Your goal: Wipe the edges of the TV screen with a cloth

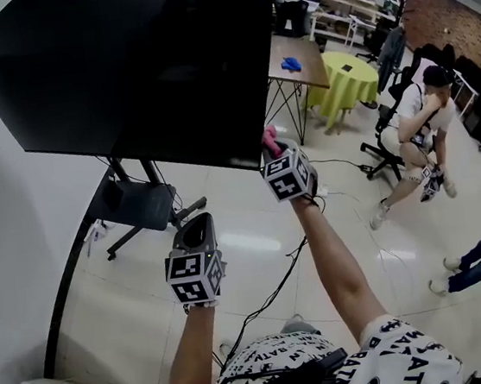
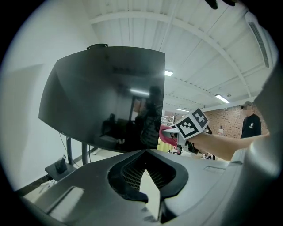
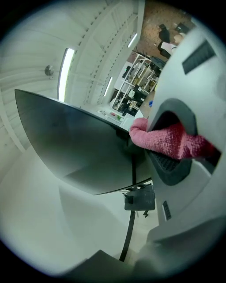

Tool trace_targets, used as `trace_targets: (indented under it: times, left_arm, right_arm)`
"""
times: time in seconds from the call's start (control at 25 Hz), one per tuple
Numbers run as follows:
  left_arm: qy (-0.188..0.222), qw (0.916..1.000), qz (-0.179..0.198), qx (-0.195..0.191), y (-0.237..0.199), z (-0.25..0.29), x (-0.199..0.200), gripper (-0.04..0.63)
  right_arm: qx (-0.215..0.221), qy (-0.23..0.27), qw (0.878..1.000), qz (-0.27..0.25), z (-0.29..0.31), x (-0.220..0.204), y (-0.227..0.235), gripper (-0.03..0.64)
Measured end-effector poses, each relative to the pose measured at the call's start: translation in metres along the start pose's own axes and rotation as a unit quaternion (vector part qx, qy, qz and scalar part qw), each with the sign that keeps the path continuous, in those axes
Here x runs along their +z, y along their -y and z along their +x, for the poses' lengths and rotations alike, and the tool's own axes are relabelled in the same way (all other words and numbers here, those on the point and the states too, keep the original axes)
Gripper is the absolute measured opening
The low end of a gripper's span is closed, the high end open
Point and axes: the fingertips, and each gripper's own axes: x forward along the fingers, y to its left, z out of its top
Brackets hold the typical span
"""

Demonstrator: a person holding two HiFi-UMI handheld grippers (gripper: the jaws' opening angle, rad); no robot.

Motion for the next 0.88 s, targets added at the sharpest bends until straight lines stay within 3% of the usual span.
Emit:
trace_targets:
  times: [0.32, 0.56, 0.88]
  left_arm:
    - [0.026, 0.9974, 0.050, -0.046, 0.002, 0.010, 0.072, 0.000]
    - [0.036, 0.9958, 0.047, -0.069, 0.004, 0.021, 0.105, 0.000]
    - [0.062, 0.9912, 0.069, -0.094, 0.033, 0.049, 0.173, 0.000]
  right_arm:
    - [-0.060, 0.022, 0.998, -0.024, -0.017, 0.066, 0.041, 0.061]
    - [-0.088, 0.049, 0.993, -0.059, -0.036, 0.126, 0.072, 0.061]
    - [-0.091, 0.107, 0.984, -0.113, -0.071, 0.207, 0.115, 0.061]
